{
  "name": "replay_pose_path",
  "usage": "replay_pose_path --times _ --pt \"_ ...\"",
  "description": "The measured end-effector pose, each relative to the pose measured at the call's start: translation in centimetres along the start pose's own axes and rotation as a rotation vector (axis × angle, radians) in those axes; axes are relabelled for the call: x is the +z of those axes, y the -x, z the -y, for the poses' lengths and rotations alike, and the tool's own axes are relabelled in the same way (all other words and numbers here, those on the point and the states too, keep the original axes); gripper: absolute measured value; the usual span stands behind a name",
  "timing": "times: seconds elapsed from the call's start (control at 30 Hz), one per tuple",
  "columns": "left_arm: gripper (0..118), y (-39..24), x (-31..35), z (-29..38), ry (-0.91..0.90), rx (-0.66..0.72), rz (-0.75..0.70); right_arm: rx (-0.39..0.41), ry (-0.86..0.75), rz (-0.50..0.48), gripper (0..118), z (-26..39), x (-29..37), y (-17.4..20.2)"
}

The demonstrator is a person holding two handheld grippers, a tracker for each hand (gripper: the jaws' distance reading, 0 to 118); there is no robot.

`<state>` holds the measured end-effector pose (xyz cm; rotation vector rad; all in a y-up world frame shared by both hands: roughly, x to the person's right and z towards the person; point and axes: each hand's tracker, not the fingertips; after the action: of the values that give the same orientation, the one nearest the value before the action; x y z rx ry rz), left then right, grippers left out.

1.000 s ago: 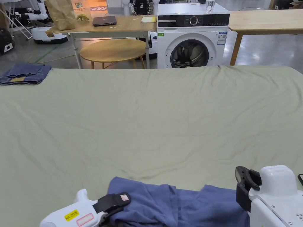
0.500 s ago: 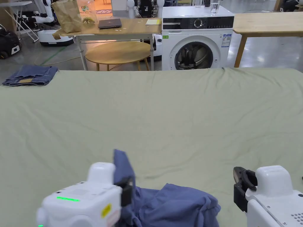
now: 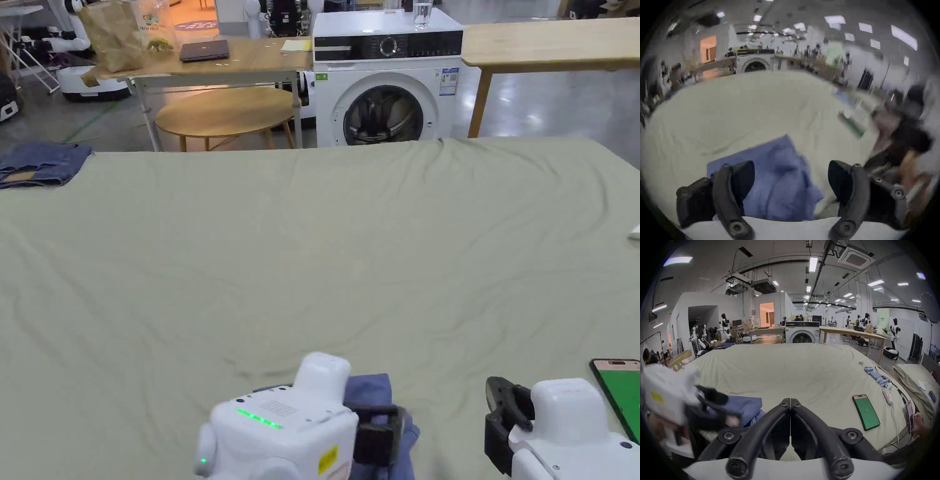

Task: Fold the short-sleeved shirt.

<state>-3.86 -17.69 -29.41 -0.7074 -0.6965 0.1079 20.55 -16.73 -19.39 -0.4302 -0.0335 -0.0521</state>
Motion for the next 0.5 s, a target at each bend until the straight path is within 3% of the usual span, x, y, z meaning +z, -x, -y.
replay_pose_path --times 0.13,0.17,0.23,0.27,0.5 --pt "92 3.1 3.0 -1.8 -0.042 0.066 -0.134 -0.035 -0.003 -0.010 0 0.0 -0.6 -0.8" --pt "79 4.2 2.8 -1.8 -0.007 0.084 -0.152 -0.042 -0.004 -0.015 0 0.0 -0.7 -0.9" --pt "12 5.7 1.4 -1.1 0.072 0.129 -0.158 -0.045 -0.006 -0.019 0 -0.1 -0.9 -0.8" --pt "3 6.1 0.6 -0.4 0.104 0.154 -0.159 -0.045 -0.006 -0.023 0 -0.1 -1.0 -0.8" --pt "3 2.8 -4.6 3.7 0.251 0.204 0.110 -0.045 0.009 -0.027 0 0.2 -1.5 -1.1"
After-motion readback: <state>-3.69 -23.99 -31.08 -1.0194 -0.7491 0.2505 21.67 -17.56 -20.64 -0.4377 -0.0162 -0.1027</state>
